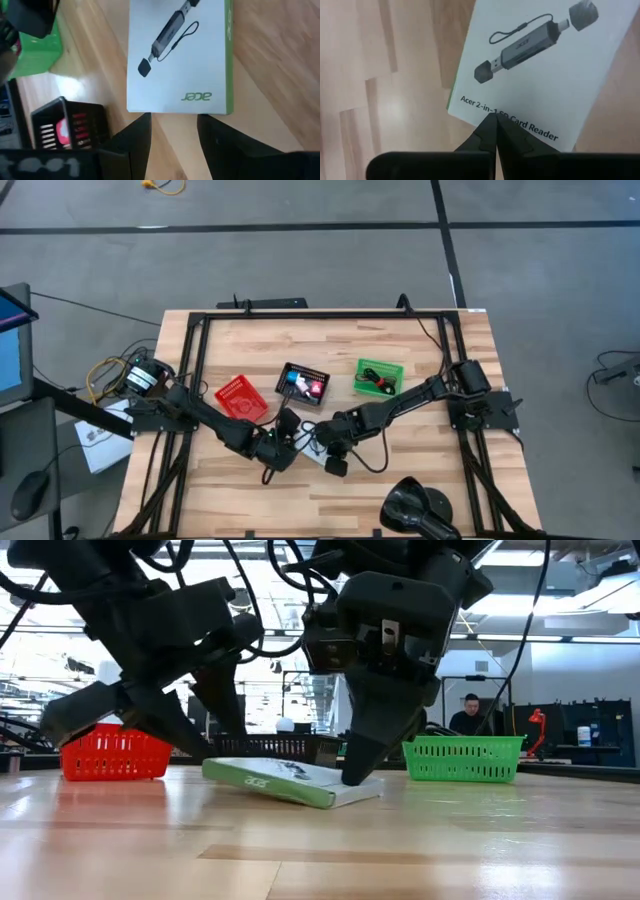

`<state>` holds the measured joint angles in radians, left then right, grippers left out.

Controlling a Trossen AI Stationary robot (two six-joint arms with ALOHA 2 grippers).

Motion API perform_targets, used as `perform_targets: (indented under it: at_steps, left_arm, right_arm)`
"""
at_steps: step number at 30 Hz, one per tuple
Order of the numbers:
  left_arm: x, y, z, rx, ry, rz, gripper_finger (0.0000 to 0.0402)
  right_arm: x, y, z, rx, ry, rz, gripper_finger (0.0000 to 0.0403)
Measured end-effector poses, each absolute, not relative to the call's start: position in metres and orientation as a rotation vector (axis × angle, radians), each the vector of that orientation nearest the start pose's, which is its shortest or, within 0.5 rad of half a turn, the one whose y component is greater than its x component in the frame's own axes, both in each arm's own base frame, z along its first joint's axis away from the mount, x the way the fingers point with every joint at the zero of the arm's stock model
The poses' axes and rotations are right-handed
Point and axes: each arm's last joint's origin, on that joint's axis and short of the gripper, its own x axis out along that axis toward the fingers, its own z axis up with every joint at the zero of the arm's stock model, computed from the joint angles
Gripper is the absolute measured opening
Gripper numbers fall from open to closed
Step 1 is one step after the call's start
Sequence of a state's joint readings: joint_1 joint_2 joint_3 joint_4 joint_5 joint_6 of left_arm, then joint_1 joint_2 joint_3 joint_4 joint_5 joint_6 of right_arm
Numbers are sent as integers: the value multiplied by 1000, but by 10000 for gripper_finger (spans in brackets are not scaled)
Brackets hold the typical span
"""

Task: Pick and place items into bin
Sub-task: Put the white card reader box into the red bin

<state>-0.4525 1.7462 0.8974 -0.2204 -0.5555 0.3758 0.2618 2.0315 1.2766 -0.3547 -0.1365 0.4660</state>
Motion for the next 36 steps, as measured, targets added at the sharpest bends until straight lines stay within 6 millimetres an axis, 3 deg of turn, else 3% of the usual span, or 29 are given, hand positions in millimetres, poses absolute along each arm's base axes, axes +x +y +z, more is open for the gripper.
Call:
perform_targets:
  at_steps: [4, 11, 15, 22, 28, 36]
  left_arm:
    - [290, -124, 135, 868, 989, -101, 151]
    - [288, -111, 136, 688, 1053, 78, 151]
    - [287, -108, 140, 605, 1121, 38, 151]
    - [283, -128, 140, 555, 1099, -154, 151]
    - [282, -138, 143, 637, 1014, -35, 151]
    - [278, -143, 136, 605, 963, -67, 151]
  right_arm:
    - [387, 108, 130, 342, 1157, 97, 0]
    - [386, 108, 129, 357, 1162, 83, 0]
    - [386, 108, 129, 362, 1166, 77, 0]
    - [386, 107, 129, 361, 1165, 75, 0]
    - [386, 107, 129, 363, 1156, 78, 0]
    - [387, 108, 129, 365, 1149, 82, 0]
